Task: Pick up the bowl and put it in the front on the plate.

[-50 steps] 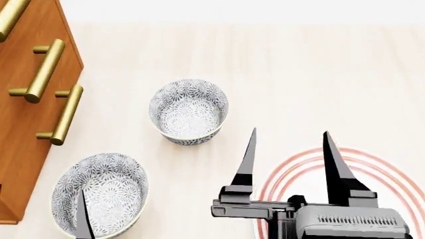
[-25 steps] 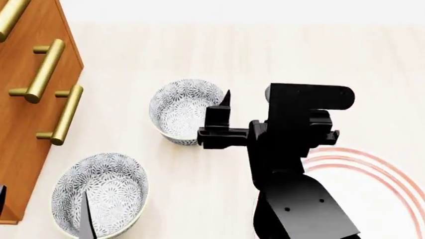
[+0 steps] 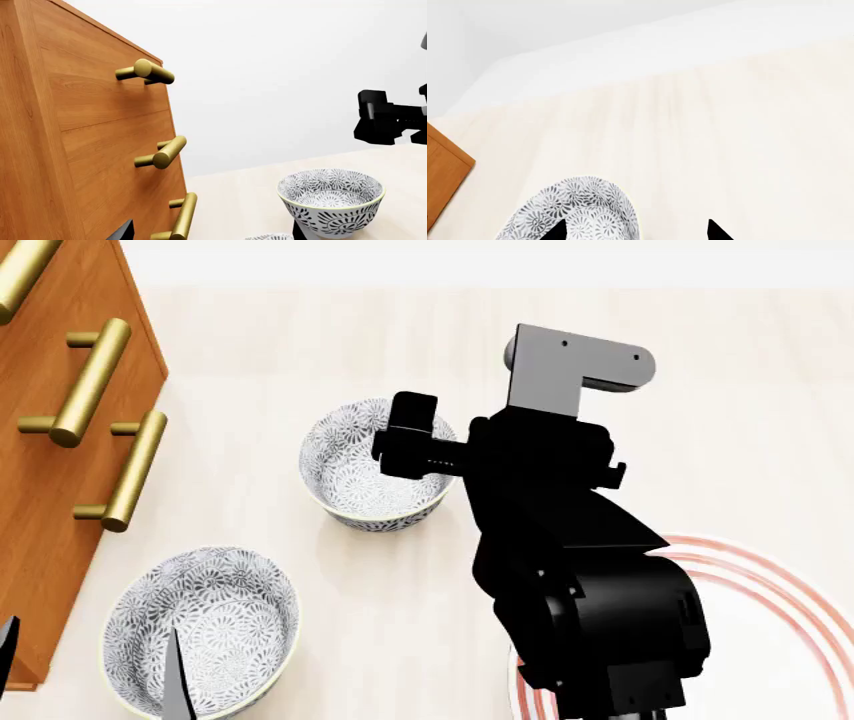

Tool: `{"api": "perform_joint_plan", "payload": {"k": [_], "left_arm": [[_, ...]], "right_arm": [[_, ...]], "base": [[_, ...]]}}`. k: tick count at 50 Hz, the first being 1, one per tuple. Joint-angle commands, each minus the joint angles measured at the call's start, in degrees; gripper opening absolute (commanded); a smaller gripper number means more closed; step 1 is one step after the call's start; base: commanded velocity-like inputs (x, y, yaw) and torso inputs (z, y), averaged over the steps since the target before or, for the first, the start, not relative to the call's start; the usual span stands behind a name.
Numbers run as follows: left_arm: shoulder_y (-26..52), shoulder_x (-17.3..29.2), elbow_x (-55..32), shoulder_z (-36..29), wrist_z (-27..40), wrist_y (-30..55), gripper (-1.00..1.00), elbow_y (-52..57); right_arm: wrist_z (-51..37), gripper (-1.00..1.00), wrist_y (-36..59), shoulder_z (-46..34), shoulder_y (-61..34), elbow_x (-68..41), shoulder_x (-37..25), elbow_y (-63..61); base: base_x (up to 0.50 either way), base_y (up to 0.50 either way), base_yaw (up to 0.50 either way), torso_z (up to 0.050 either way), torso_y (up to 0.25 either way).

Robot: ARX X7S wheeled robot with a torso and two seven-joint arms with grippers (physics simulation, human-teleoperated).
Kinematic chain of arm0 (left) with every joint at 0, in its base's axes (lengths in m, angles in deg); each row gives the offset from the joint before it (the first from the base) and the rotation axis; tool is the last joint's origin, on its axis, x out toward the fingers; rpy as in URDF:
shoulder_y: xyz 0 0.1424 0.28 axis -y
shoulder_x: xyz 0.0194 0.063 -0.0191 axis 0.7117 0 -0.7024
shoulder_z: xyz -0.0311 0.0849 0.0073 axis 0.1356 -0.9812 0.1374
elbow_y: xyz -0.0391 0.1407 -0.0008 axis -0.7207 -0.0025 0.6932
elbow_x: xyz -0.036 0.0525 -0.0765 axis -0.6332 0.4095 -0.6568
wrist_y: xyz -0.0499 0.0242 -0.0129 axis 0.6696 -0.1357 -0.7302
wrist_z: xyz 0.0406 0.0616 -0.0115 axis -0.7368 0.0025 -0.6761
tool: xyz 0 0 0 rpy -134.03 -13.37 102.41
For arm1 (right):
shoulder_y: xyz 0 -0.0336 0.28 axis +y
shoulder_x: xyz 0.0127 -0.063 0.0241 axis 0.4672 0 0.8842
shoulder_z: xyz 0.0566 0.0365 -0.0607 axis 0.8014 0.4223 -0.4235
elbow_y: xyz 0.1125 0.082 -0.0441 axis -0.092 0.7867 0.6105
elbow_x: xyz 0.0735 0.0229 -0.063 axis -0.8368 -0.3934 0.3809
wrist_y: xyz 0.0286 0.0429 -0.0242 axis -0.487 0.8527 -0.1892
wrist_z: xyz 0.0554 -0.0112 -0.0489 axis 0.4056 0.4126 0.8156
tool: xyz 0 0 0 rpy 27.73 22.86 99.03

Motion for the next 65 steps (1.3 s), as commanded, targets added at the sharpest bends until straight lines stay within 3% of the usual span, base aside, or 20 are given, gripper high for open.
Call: {"api": "perform_joint_plan", "payload": {"k": [1,22,65], "left_arm": [[0.19,-0.63,0.51,0.67,-0.32,-0.05,1.0,-0.52],[0.46,-0.23,-0.52,0.16,0.01,-0.03,1.0,-1.25],[0.58,0.68,-1.45,-1.06,0.81,-0.23,1.0,-1.93]], "right_arm": [[-0.4,1.0,-2.23,-0.07,-3.25,-0.08,1.69,8.32],[-1.19,1.0,-4.46,-6.04,-1.51,-2.45,1.66,9.35],[-3.78,1.0,-6.18,-9.67,-0.28,-9.55,1.33,10.55]], "base": [[0.0,0.0,0.0,0.0,0.0],[0.0,0.0,0.0,0.0,0.0],[0.0,0.0,0.0,0.0,0.0]]}}
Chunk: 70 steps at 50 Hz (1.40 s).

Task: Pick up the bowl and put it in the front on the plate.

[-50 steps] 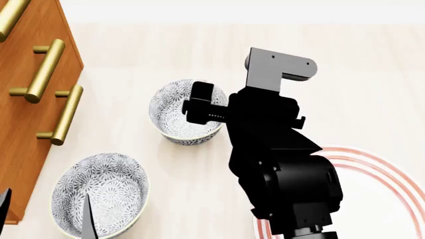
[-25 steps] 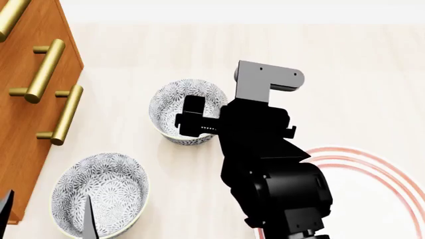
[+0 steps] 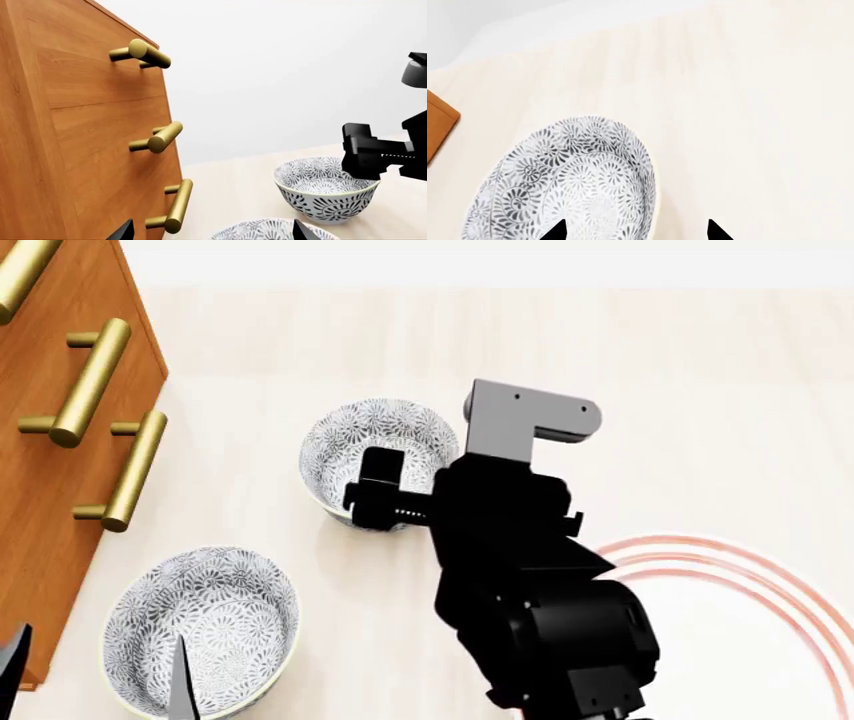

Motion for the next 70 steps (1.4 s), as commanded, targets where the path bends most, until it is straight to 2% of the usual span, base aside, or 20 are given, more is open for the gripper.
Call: {"api": "perform_joint_plan", "payload": {"k": [1,20,21,36,51,62,70], "left_arm": [[0.06,-0.5,1.0,0.63,-0.26,-0.77,1.0,-0.48],[0.17,-0.11,0.86,0.03,0.02,-0.65,1.0,-0.61],[0.17,-0.09,0.85,0.02,0.05,-0.66,1.0,-0.62],[0.4,0.1,0.42,-0.14,0.38,-0.18,1.0,-0.66],[0.46,0.35,0.09,-0.47,0.58,0.41,1.0,-0.34],[0.41,0.55,0.16,-0.87,0.76,0.35,1.0,-0.27],[0.46,0.68,0.03,-1.13,0.85,-0.02,1.0,-0.69]], "right_arm": [[-0.18,1.0,0.04,0.04,0.16,-0.94,0.66,-0.26],[-1.52,1.0,-1.05,0.16,0.31,-5.21,0.79,1.29],[-1.69,-1.0,-1.08,0.14,0.35,-5.42,0.75,1.1],[-2.68,-1.0,-1.93,-1.14,0.34,-6.73,-0.04,0.25],[-5.52,-1.0,-1.15,-0.24,-0.92,-9.22,-2.15,-5.92],[-7.53,-1.0,-2.89,0.65,-2.88,-8.79,-6.36,-16.18],[-10.48,-1.0,0.54,3.53,-3.58,-12.46,-12.26,-28.49]], "base": [[0.0,0.0,0.0,0.0,0.0],[0.0,0.0,0.0,0.0,0.0],[0.0,0.0,0.0,0.0,0.0],[0.0,0.0,0.0,0.0,0.0],[0.0,0.0,0.0,0.0,0.0],[0.0,0.0,0.0,0.0,0.0],[0.0,0.0,0.0,0.0,0.0]]}}
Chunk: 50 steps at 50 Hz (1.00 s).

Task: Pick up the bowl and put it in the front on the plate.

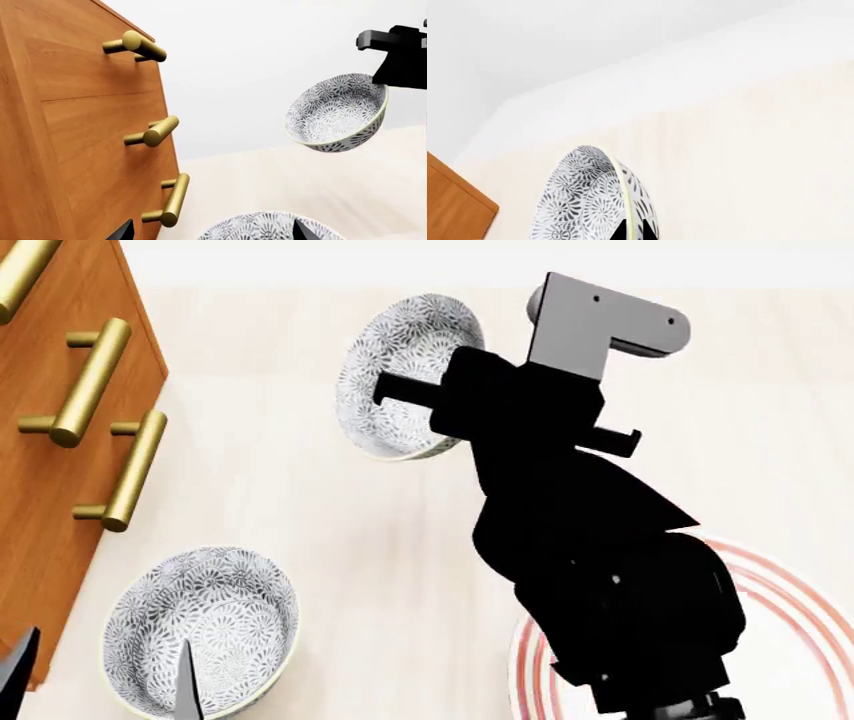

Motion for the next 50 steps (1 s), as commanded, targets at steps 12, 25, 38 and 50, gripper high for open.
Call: {"api": "perform_joint_plan", "payload": {"k": [12,25,38,50], "left_arm": [[-0.08,-0.51,0.91,0.05,-0.26,-0.89,1.0,-0.7],[-0.09,-0.45,0.7,-0.55,-0.17,-1.25,1.0,-1.44],[0.05,-0.32,0.75,-0.93,0.03,-0.32,1.0,-1.05],[0.34,-0.16,0.91,-1.13,0.34,0.24,1.0,-0.8]], "right_arm": [[-6.54,-1.0,9.19,11.2,-1.79,-10.3,-17.35,-30.28],[-10.58,-1.0,15.61,19.46,3.26,-21.0,-30.02,-42.01],[-9.67,-1.0,16.39,27.62,13.56,-27.74,-37.79,-44.41],[-3.67,-1.0,17.47,33.24,23.65,-34.44,-40.75,-42.3]], "base": [[0.0,0.0,0.0,0.0,0.0],[0.0,0.0,0.0,0.0,0.0],[0.0,0.0,0.0,0.0,0.0],[0.0,0.0,0.0,0.0,0.0]]}}
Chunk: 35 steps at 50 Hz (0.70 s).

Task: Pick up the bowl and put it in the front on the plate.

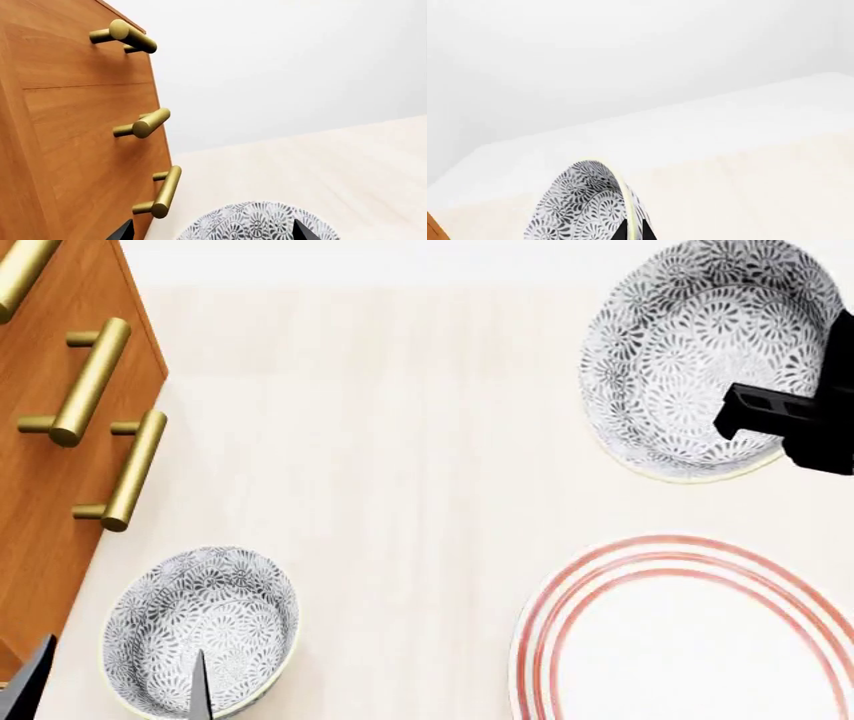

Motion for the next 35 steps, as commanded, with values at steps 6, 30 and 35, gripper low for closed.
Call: {"api": "perform_joint_plan", "payload": {"k": [6,30,35], "left_arm": [[0.22,-0.49,1.51,0.49,-0.15,0.08,1.0,0.02],[0.33,-0.1,1.68,-0.15,0.25,0.52,1.0,0.01],[0.33,0.0,1.81,-0.33,0.3,0.93,1.0,0.39]], "right_arm": [[11.16,-1.0,1.55,8.21,14.72,-3.63,-4.15,-1.2],[18.97,-1.0,1.68,10.71,17.15,-2.7,-7.71,3.24],[19.02,-1.0,2.05,12.51,18.99,-3.58,-8.81,2.63]], "base": [[0.0,0.0,0.0,0.0,0.0],[0.0,0.0,0.0,0.0,0.001],[0.0,0.0,0.0,0.0,0.0]]}}
